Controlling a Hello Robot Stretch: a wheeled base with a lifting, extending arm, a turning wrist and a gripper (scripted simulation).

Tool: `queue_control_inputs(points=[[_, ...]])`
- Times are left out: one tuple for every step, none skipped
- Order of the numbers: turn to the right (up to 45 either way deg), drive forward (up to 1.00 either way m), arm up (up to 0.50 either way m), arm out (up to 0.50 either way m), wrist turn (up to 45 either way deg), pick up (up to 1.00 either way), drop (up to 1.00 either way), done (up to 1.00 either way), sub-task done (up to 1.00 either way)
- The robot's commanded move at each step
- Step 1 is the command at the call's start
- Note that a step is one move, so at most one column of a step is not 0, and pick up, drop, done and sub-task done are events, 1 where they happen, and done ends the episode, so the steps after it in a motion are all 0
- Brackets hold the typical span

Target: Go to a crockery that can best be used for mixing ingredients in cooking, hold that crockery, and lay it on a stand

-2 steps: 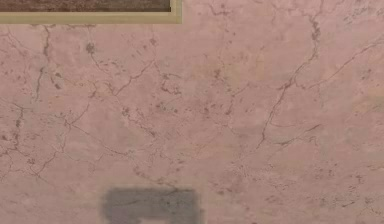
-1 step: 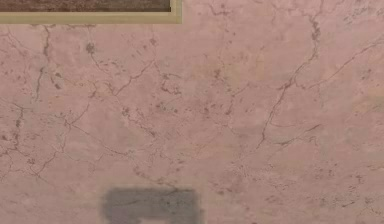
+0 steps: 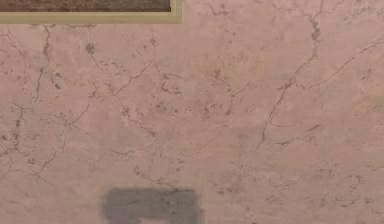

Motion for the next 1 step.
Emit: queue_control_inputs(points=[[0.0,0.00,0.00,0.00,0.0,0.00,0.00,1.00,0.00]])
